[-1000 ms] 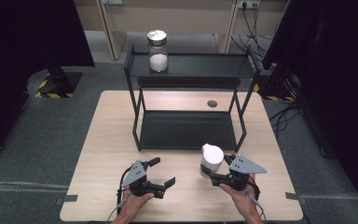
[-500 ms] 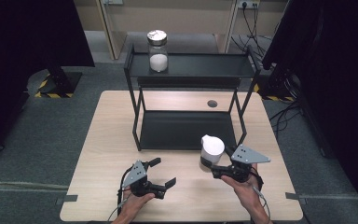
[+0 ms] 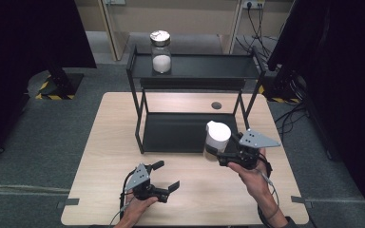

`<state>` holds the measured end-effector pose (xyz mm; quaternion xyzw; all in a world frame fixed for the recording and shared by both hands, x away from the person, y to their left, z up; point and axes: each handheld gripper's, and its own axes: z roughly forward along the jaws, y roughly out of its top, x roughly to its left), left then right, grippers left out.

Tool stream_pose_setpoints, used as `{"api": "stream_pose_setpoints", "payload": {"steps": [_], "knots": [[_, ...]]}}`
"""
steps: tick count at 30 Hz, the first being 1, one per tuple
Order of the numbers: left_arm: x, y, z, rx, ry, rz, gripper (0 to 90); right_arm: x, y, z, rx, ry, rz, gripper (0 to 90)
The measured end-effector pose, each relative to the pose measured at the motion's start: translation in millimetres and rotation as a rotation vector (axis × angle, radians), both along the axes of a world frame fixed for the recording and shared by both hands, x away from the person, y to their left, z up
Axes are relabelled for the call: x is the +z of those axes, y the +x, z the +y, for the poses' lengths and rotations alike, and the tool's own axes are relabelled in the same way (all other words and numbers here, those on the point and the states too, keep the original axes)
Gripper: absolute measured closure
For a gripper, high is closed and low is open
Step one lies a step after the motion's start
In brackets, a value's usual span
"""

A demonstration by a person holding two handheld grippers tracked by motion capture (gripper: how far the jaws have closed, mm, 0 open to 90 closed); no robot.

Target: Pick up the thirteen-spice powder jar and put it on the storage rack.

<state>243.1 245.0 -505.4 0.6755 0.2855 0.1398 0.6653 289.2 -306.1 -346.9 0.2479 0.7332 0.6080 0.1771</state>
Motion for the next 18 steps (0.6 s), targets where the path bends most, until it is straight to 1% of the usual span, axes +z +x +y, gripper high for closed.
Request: {"api": "stream_pose_setpoints", "payload": {"steps": [6,12,16,18], "knots": [[0.0,0.3,-0.1,-0.001,0.002,0.001,0.8,19.0,9.8,0.8,0.007,0.008,-0.004,31.0],[0.0,0.3,0.0,-0.002,0.002,0.002,0.9,36.7,19.7,5.8,0.014,0.01,-0.013,31.0],[0.0,0.4,-0.1,-0.003,0.002,0.002,0.9,48.9,25.3,9.7,0.016,0.003,-0.018,31.0],[-0.1,0.6,-0.1,-0.004,0.002,0.002,0.9,54.1,27.8,11.5,0.013,0.0,-0.014,31.0]]}}
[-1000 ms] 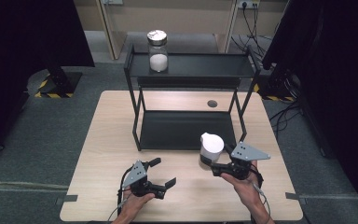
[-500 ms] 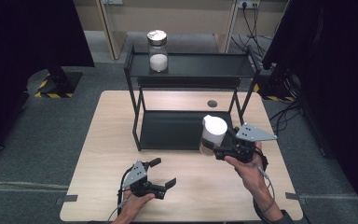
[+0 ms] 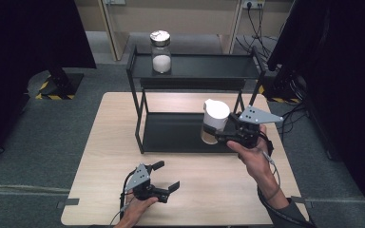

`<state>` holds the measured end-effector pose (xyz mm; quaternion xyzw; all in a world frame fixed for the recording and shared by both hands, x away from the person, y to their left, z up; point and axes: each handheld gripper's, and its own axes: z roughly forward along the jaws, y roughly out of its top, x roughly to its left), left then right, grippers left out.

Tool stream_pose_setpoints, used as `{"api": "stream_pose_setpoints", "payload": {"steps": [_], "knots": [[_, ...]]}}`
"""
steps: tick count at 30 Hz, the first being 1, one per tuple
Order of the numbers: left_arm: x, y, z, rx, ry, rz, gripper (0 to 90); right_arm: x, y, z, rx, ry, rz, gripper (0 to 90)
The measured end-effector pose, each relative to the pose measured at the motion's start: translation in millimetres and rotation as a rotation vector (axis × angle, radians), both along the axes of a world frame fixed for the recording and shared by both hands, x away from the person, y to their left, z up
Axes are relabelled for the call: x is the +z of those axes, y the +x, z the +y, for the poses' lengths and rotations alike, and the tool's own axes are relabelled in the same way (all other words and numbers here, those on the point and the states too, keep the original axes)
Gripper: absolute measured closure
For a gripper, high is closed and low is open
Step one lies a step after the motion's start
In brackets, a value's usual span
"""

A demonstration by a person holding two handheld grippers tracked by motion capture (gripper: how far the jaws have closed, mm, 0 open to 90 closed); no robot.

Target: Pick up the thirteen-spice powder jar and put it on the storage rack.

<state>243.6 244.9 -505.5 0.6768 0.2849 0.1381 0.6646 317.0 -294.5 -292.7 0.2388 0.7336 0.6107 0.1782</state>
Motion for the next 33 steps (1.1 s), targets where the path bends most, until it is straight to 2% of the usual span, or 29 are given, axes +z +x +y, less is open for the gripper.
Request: {"api": "stream_pose_setpoints", "payload": {"steps": [22,33], "knots": [[-0.2,0.6,-0.3,-0.003,0.001,0.007,0.9,43.3,20.5,12.3,-0.009,0.01,-0.007,31.0],[-0.2,0.7,-0.1,-0.004,0.0,0.008,0.9,77.0,33.0,24.4,-0.015,0.004,-0.019,31.0]]}}
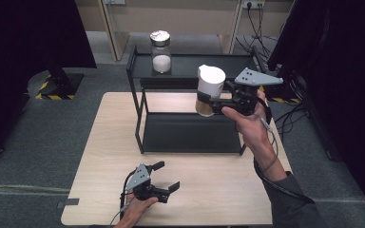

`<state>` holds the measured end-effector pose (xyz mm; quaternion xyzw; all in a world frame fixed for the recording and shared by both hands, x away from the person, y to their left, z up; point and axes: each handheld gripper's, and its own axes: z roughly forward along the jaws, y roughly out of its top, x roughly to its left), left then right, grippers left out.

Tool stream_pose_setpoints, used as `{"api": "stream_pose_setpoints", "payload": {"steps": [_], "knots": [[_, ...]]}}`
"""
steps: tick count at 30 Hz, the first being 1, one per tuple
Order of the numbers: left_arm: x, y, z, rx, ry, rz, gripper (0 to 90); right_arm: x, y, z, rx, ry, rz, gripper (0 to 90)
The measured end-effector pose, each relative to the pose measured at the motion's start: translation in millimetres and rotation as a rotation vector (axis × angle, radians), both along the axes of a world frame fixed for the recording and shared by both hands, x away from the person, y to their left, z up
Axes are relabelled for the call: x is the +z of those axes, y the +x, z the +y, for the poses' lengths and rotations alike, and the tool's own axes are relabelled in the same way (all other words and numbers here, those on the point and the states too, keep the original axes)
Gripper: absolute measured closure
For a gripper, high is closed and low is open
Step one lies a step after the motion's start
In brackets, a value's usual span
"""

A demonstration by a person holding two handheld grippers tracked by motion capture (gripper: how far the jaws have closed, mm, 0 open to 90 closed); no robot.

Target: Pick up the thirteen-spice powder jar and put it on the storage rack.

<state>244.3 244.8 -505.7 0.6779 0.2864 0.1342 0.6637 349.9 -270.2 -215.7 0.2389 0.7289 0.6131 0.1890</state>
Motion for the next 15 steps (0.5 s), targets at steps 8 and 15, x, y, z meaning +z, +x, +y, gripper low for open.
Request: {"api": "stream_pose_setpoints", "payload": {"steps": [8,15], "knots": [[0.1,0.1,-0.1,-0.001,0.001,0.0,0.9,20.2,9.4,8.1,-0.018,-0.002,0.003,31.0],[0.0,0.0,0.1,-0.002,-0.001,0.0,0.9,35.7,20.5,17.1,-0.052,-0.01,0.006,31.0]]}}
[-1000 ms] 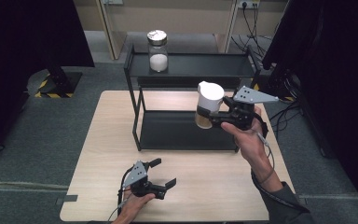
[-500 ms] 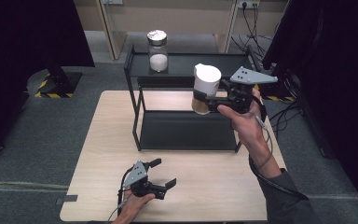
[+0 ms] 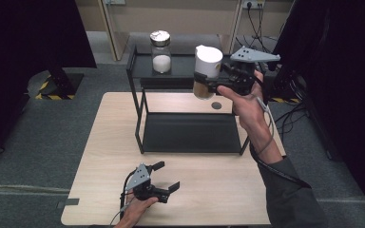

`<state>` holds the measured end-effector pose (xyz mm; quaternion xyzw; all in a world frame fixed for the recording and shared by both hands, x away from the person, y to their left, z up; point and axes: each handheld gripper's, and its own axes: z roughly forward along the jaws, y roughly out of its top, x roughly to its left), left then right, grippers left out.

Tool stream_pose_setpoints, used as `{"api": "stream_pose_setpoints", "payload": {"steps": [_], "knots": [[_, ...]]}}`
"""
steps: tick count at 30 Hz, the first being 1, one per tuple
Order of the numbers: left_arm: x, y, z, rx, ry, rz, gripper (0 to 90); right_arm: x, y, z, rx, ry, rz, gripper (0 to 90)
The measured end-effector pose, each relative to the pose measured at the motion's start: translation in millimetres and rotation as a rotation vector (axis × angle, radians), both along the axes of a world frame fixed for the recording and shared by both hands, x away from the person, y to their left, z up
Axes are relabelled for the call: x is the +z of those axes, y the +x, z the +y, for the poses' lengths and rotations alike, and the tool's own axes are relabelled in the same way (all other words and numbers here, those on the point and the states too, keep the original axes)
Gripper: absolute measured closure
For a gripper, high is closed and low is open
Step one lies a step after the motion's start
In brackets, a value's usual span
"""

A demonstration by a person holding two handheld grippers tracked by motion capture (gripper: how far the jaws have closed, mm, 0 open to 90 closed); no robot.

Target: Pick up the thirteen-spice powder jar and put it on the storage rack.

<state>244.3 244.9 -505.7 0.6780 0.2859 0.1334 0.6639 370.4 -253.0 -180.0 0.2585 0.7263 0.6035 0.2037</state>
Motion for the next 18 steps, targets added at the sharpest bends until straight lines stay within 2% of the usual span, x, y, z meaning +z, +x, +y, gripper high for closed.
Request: {"api": "stream_pose_setpoints", "payload": {"steps": [18], "knots": [[-0.2,0.3,0.2,-0.006,-0.003,0.001,0.9,18.2,22.4,20.0,-0.104,-0.008,0.004,31.0]]}}
